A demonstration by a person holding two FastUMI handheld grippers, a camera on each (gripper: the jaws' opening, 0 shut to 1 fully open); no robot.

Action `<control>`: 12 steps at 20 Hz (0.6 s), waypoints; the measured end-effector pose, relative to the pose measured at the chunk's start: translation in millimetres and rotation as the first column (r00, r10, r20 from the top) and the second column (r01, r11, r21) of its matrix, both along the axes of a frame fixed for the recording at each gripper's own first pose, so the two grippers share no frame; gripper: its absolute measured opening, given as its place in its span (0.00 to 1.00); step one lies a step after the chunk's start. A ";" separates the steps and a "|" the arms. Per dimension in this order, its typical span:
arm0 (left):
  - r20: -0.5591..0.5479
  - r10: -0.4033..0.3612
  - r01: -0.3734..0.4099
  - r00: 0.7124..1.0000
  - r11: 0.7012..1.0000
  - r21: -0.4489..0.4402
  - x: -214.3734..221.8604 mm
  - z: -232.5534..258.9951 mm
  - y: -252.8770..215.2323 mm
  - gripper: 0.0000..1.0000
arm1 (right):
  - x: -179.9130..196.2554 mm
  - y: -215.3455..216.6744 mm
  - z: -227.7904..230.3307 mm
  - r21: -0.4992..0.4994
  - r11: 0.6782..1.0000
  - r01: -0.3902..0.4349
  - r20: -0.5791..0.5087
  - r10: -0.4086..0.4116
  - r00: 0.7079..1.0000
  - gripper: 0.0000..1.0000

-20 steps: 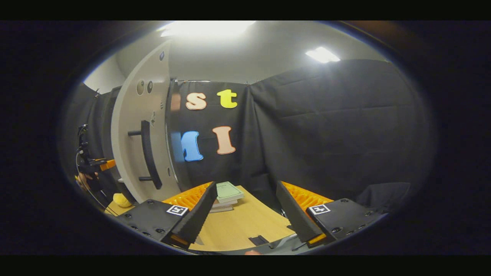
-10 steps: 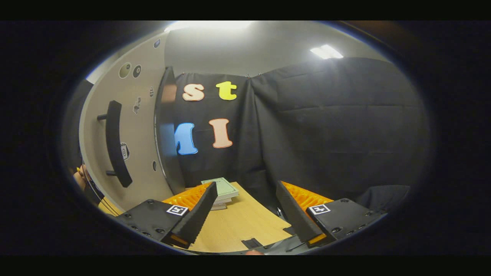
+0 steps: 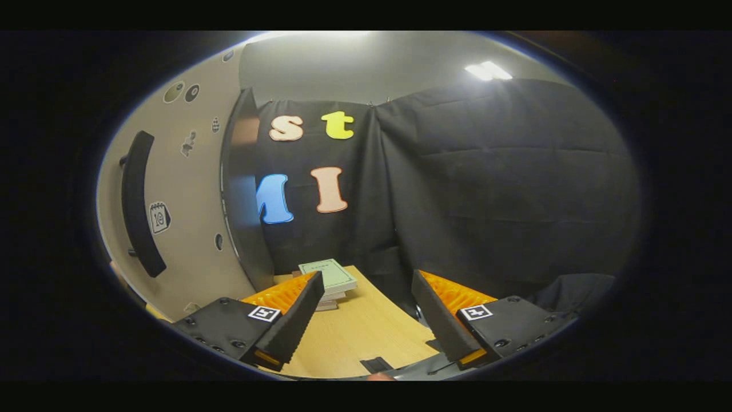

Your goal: Open the cabinet door with the right hand, grasp the bottle in the cabinet with the left hand and place it on the coaster, then close the cabinet door with the right hand.

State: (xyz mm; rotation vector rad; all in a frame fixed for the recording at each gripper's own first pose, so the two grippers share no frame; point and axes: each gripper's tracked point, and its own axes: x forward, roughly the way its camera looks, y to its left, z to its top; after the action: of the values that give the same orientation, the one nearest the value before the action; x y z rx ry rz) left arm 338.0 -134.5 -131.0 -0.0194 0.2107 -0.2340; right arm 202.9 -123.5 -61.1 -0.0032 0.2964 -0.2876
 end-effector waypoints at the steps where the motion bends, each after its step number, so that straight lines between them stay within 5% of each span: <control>1: 0.005 0.002 -0.002 1.000 1.000 -0.003 2.5 -0.1 1.2 0.84 | 1.2 1.5 -0.7 0.003 1.000 -0.004 -0.004 0.004 1.000 0.93; 2: 0.010 0.002 -0.002 1.000 1.000 0.000 4.9 1.1 1.0 0.84 | 0.4 4.0 -2.1 0.005 1.000 -0.010 -0.007 0.010 1.000 0.93; 3: 0.012 0.005 -0.005 1.000 1.000 0.008 7.4 1.3 0.7 0.96 | -0.2 5.7 -2.5 0.006 1.000 -0.013 -0.008 0.013 1.000 0.93; 4: 0.011 -0.002 0.002 1.000 1.000 0.010 9.4 1.3 -0.4 0.84 | -1.2 6.6 -3.7 0.004 1.000 -0.015 -0.009 0.015 1.000 0.93; 6: 0.002 0.001 -0.001 1.000 1.000 0.023 12.5 1.5 -1.4 0.86 | -6.4 8.1 -3.9 0.000 1.000 -0.015 -0.011 0.015 1.000 0.93; 7: -0.002 0.001 -0.001 1.000 1.000 0.029 11.1 -0.1 -1.1 0.74 | -10.0 8.6 -3.6 -0.001 1.000 -0.014 -0.010 0.013 1.000 0.93; 12: 0.009 -0.039 0.039 0.999 0.999 0.011 -6.9 20.2 -6.2 0.69 | -31.0 11.1 8.4 0.008 1.000 0.007 0.018 -0.007 1.000 0.93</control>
State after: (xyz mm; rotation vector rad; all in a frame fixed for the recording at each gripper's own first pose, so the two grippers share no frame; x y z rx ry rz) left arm 331.1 -140.7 -110.7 -0.0036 0.2035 -0.2720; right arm 171.9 -112.5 -52.7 0.0079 0.2798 -0.2938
